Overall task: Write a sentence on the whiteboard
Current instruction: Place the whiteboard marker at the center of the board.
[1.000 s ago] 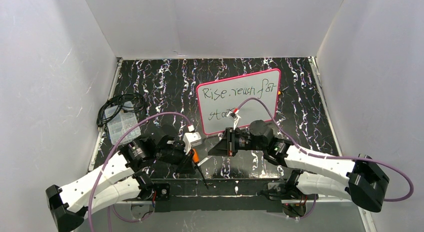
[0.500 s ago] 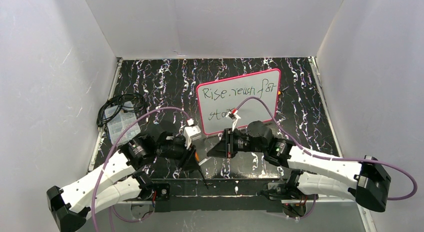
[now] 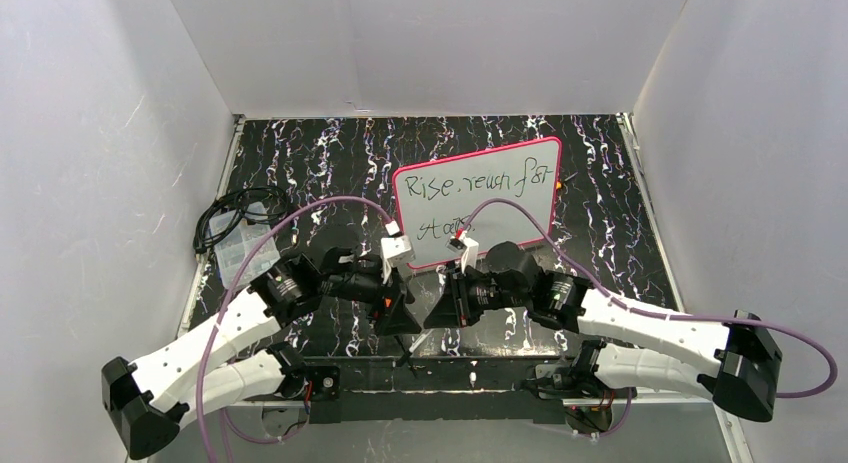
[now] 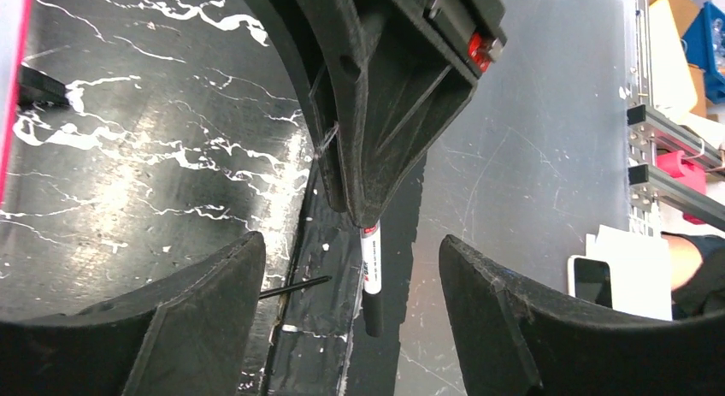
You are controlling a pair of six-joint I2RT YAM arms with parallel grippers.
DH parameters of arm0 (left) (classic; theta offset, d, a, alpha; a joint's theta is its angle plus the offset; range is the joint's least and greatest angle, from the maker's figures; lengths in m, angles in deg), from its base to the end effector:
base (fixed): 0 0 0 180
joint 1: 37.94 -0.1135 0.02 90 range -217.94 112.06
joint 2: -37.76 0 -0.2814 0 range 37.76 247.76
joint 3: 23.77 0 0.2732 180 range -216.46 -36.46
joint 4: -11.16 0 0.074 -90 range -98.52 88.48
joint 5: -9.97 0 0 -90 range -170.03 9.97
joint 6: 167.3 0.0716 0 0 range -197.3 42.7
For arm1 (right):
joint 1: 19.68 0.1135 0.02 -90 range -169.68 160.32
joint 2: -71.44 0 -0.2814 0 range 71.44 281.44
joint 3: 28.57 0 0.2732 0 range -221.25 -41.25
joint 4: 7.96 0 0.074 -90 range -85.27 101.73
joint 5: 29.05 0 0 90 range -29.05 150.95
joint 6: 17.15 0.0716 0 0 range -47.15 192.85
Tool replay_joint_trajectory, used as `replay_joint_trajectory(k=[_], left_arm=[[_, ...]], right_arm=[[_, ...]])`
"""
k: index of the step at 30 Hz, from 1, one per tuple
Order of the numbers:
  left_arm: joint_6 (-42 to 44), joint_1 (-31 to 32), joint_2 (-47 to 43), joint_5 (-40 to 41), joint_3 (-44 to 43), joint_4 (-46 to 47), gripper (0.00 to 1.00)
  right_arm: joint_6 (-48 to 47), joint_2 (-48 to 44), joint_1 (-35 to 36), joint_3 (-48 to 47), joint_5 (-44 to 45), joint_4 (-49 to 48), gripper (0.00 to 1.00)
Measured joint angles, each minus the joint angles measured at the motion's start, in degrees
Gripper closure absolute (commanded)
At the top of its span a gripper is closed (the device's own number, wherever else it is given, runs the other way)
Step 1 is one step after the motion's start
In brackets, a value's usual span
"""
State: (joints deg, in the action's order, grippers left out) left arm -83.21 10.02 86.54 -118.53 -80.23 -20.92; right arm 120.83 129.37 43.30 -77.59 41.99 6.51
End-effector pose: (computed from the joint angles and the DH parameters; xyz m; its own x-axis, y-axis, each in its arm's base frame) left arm 0.1167 -0.1960 0.3080 -0.3741 0.2946 -0.8794 0.9273 0.1341 -0.3496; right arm 0.1022 0.2516 0.2534 -0.8472 -0.1148 -0.5186 -0.5207 0.3724 0.7682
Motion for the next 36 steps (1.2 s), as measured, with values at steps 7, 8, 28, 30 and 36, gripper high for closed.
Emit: replay_joint_trajectory(k=[7,8,28,30,36], left_arm=[[-0.33,2.08,4.63,-1.18,0.0,-0.11,0.26],[-0.39,2.62,5.64,-1.18,0.0,-0.15,0.26],[-8.22,-1.46,6.6,13.05,0.15,-2.08,1.0],[-9.27,-6.58,6.49,14.1,0.42,-2.84,1.0],[-11.93,-24.5,6.75,18.29,0.98,-6.51,0.97]], right_arm=[[-0.35,-1.88,-0.42,-1.14,0.76,-0.13,0.99],[-0.44,-1.88,-0.46,-1.42,0.79,-0.22,0.99],[-11.78,-3.23,-10.62,-13.05,13.75,14.01,0.01],[-14.43,-3.17,-14.75,-14.49,15.52,16.2,0.01],[-23.56,-3.5,-29.44,-15.76,23.91,20.92,0.01]])
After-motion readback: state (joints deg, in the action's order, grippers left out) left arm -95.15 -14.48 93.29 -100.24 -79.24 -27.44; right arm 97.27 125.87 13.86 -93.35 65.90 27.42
